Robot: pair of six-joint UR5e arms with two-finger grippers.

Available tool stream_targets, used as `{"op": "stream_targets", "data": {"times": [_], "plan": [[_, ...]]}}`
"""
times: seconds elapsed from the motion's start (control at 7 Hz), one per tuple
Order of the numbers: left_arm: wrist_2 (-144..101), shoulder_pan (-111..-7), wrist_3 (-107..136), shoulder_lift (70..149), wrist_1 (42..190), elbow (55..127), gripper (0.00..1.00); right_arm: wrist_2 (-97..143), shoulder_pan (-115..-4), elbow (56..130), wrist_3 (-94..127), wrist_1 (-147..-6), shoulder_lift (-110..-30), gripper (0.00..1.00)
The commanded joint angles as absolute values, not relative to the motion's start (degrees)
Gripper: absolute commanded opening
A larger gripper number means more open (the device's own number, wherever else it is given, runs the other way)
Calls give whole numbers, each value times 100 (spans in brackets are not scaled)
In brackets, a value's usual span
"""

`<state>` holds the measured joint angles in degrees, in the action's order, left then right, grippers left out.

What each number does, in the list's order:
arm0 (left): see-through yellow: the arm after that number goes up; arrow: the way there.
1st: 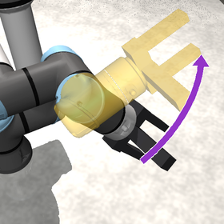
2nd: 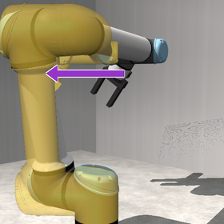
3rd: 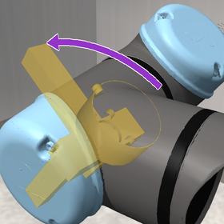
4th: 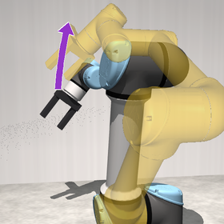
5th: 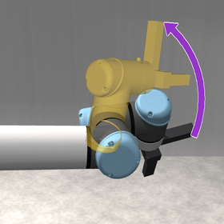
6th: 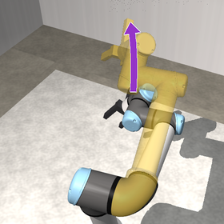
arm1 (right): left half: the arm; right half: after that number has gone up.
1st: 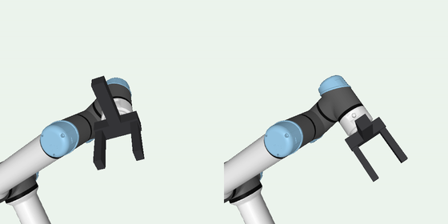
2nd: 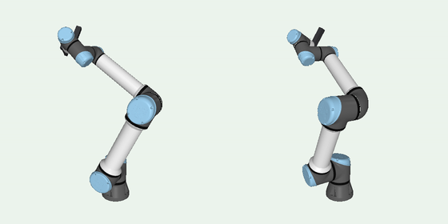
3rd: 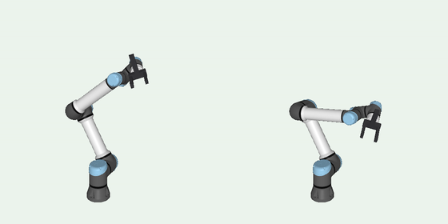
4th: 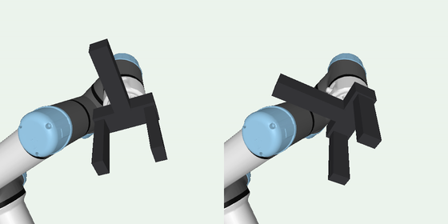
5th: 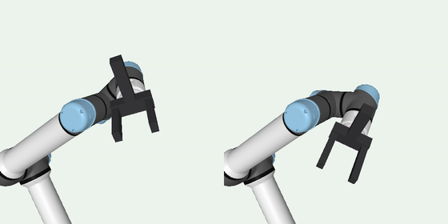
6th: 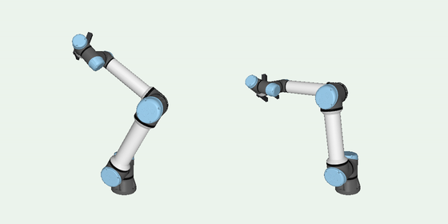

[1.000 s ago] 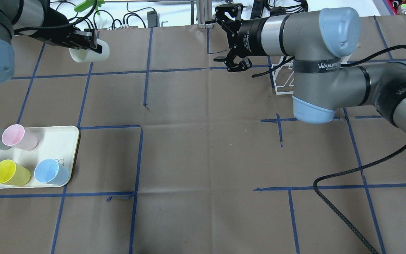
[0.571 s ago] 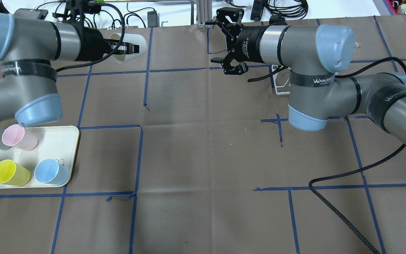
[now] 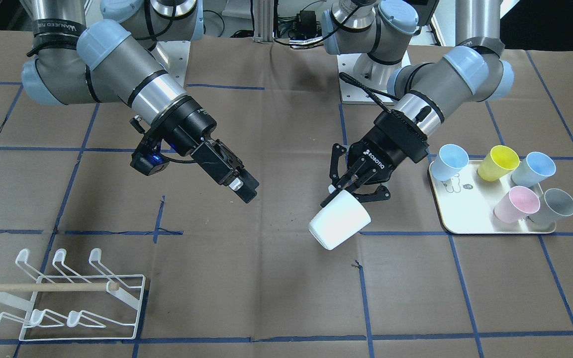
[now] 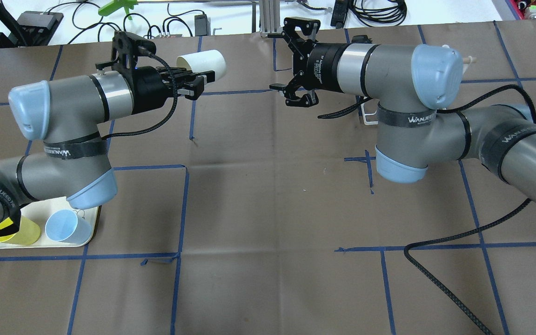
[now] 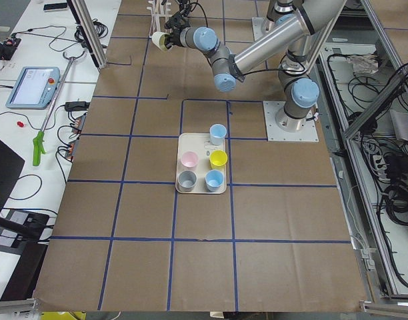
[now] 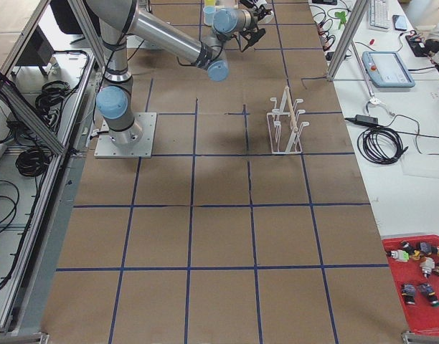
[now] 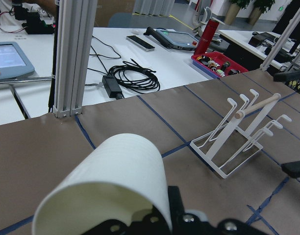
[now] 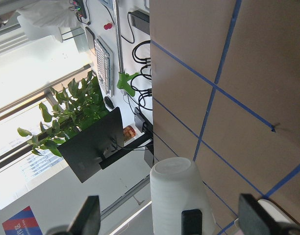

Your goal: Transfer IKEA cup to right arm and place on rack

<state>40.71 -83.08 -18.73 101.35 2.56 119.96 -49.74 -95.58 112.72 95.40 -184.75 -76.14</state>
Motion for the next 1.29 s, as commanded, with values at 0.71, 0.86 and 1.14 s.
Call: {"op": "stream_targets", "data": {"times": [0.71, 0.86, 1.14], "plan": [[4122, -8886, -229, 10705, -1512, 11944, 0, -5274, -9598, 11847, 9369, -21322, -6638, 99], [4113, -8903, -229, 10705, -1503, 11944, 0, -5265, -9589, 11822, 9378, -21340, -6514, 99], [4078, -8912, -229, 10705, -1503, 11953, 0, -5291, -9598, 11524, 9500, -21305, -6242, 99]]}}
